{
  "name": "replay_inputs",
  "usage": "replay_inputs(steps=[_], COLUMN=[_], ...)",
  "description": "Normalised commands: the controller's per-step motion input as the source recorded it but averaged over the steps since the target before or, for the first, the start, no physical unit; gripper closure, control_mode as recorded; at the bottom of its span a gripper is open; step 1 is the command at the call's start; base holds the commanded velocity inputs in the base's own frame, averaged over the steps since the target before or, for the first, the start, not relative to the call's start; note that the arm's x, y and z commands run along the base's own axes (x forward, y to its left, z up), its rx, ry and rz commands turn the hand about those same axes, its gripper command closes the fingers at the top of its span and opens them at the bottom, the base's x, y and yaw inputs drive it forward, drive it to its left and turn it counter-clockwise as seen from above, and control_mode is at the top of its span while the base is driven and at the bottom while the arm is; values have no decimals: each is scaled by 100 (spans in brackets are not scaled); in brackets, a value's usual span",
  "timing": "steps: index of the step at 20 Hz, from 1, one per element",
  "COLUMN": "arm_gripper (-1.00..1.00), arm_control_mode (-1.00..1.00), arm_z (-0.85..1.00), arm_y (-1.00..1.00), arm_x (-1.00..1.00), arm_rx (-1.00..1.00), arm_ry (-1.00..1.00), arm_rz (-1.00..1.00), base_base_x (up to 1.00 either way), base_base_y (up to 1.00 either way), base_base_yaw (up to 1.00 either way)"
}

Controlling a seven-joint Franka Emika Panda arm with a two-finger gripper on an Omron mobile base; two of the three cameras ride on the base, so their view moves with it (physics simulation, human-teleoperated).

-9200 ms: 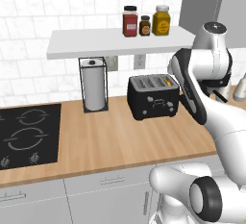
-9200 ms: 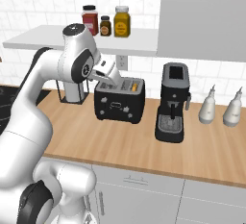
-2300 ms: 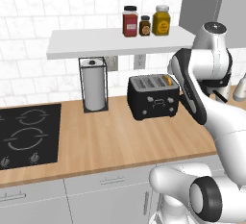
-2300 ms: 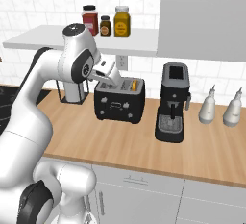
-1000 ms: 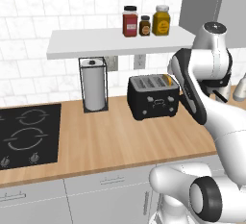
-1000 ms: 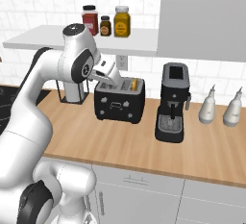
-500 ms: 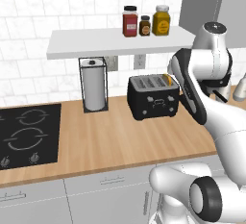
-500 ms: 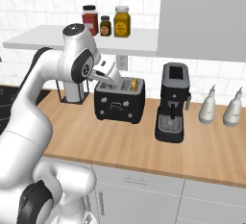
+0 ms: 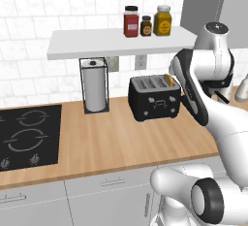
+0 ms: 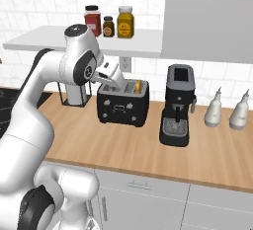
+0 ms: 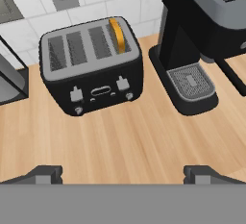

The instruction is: Start the toaster. Once the lever pops up, take the bread to the plate on the dining counter.

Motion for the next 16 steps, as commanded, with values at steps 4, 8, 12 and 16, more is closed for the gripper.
replay_inputs(steps=[4,8,12,16], arm_gripper=[-100,-100,-100,-100], arm_control_mode=[-100,-100,-100,-100], arm_z=[0,0,-2,-8], arm_y=[0,0,-15,-17], arm_x=[0,-3,-5,3], arm_rx=[0,0,0,-1], arm_ry=[0,-2,-12,-7], arm_rz=[0,0,0,0], base_base_x=[0,0,0,0], base_base_y=[0,0,0,0], base_base_yaw=[0,0,0,0])
